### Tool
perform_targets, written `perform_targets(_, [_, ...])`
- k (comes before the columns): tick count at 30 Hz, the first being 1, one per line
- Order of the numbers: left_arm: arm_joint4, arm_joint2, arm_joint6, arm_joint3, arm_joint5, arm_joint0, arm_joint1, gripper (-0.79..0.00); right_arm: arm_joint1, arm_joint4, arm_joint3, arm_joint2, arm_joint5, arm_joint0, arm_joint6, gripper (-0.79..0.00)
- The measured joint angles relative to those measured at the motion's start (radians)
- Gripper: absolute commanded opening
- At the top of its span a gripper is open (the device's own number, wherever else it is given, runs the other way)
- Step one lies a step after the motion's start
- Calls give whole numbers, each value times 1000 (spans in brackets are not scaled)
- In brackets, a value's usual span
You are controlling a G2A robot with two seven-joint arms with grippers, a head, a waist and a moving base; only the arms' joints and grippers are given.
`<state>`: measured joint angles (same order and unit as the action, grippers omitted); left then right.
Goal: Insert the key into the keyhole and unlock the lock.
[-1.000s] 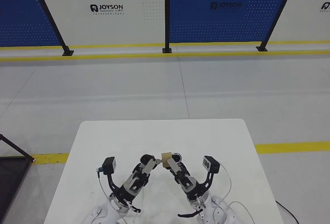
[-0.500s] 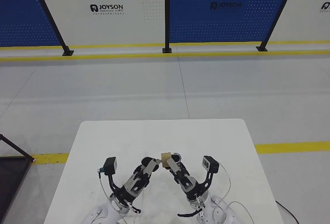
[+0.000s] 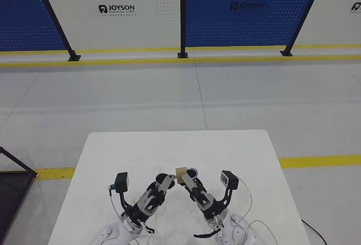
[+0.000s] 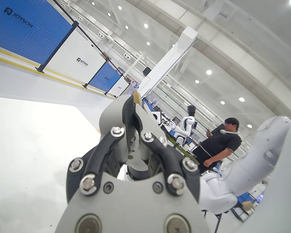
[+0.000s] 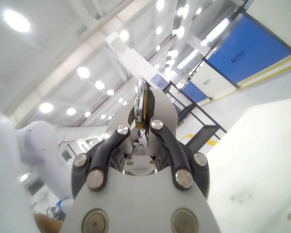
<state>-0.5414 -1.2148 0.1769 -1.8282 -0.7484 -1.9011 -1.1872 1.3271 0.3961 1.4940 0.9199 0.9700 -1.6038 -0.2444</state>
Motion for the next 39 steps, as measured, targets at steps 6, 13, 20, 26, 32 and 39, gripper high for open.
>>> perform_targets(6, [-108,-5,63,5,-4,-4,-2,-785,0,-10,3,10,1,-7,6,-785])
perform_targets(13, [-231,-6,148,10,11,-5,-6,-785,-3,-18,12,20,-4,-17,28,-785])
perform_targets(20, [-426,-2,272,6,79,-6,-11,-785,-5,-24,21,26,-13,-24,53,-785])
perform_targets(26, [-602,2,377,6,149,-7,-11,-785,-6,-27,27,32,-18,-30,63,-785])
perform_targets(32, [-741,8,467,18,206,-5,-9,-785,-6,-31,32,37,-19,-36,68,-785])
perform_targets(39, [-864,11,541,33,270,3,-5,-785,-6,-39,34,40,-20,-38,76,-785])
